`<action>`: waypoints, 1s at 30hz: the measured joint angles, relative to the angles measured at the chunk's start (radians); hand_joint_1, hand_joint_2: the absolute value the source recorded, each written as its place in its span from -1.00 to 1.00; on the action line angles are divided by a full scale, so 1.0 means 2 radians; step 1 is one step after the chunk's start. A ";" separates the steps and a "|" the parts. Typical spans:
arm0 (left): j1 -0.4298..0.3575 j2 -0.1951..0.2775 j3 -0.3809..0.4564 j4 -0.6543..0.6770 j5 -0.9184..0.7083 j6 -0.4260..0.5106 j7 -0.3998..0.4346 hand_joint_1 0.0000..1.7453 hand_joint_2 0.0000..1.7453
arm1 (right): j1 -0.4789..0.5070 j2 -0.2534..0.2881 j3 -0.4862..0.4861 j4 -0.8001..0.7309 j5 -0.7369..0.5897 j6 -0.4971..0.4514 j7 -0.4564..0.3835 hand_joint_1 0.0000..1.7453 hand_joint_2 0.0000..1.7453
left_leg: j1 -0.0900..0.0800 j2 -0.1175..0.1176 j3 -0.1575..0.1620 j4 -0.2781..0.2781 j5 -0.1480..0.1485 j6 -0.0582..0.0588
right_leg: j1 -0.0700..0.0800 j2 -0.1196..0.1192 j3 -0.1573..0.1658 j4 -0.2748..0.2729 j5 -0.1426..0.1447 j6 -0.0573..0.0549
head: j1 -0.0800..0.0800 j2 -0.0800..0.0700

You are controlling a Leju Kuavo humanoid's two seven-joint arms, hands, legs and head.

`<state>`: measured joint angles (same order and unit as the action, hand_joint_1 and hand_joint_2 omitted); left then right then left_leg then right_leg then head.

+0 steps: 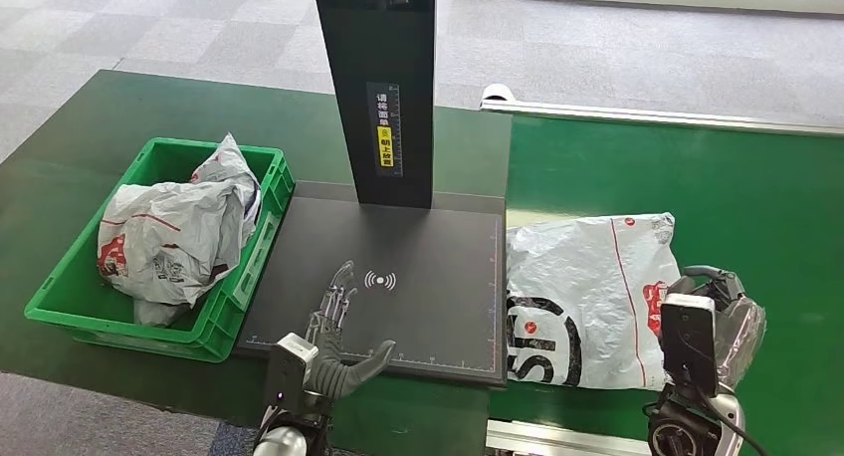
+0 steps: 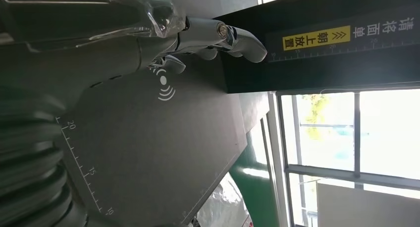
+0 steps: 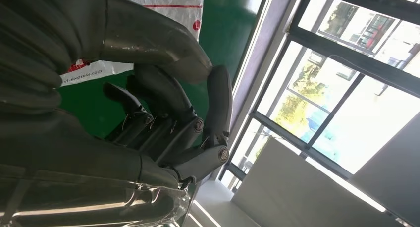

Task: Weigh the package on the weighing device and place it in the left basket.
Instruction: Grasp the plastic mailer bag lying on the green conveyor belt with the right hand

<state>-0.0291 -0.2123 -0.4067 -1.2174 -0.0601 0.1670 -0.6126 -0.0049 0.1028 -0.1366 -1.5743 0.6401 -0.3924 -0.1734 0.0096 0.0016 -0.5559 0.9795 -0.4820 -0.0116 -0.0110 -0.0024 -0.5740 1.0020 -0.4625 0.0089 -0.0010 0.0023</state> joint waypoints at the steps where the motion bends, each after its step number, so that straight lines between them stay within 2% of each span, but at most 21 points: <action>1: 0.000 -0.001 0.000 0.000 0.000 0.000 0.000 -1.00 1.00 | 0.000 0.000 0.000 0.000 0.003 0.005 0.007 -1.00 1.00 | 0.000 0.000 0.000 0.000 0.000 0.000 | 0.000 0.000 0.000 0.000 0.000 0.000 | 0.000 0.000; 5: 0.002 -0.007 0.001 -0.003 -0.005 -0.002 0.003 -1.00 1.00 | -0.006 -0.001 0.000 0.021 0.029 0.056 0.071 -1.00 1.00 | 0.000 0.000 0.000 0.000 0.000 0.000 | 0.000 0.000 0.000 0.000 0.000 0.000 | 0.000 0.000; 9: 0.001 -0.010 0.002 -0.004 -0.007 -0.005 0.007 -1.00 1.00 | -0.028 -0.005 -0.001 0.085 0.046 0.087 0.100 -1.00 1.00 | 0.000 0.000 0.000 0.000 0.000 0.000 | 0.000 0.000 0.000 0.000 0.000 0.000 | 0.000 0.000; 18: -0.003 -0.012 0.003 -0.004 -0.007 -0.006 0.013 -1.00 1.00 | -0.076 -0.014 -0.005 0.225 0.065 0.097 0.111 -1.00 1.00 | 0.000 0.000 0.000 0.000 0.000 0.000 | 0.000 0.000 0.000 0.000 0.000 0.000 | 0.000 0.000; 30: 0.000 -0.012 0.005 -0.005 -0.007 -0.005 0.016 -1.00 1.00 | -0.089 -0.017 -0.005 0.266 0.073 0.102 0.112 -1.00 1.00 | 0.000 0.000 0.000 0.000 0.000 0.000 | 0.000 0.000 0.000 0.000 0.000 0.000 | 0.000 0.000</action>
<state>-0.0300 -0.2373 -0.3971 -1.2276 -0.0736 0.1578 -0.5809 -0.1838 0.0697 -0.1464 -1.0415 0.7853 -0.1884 0.0514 0.0096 0.0015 -0.5563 0.9795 -0.4819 -0.0116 -0.0110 -0.0023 -0.5742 1.0021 -0.4624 0.0090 -0.0010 0.0023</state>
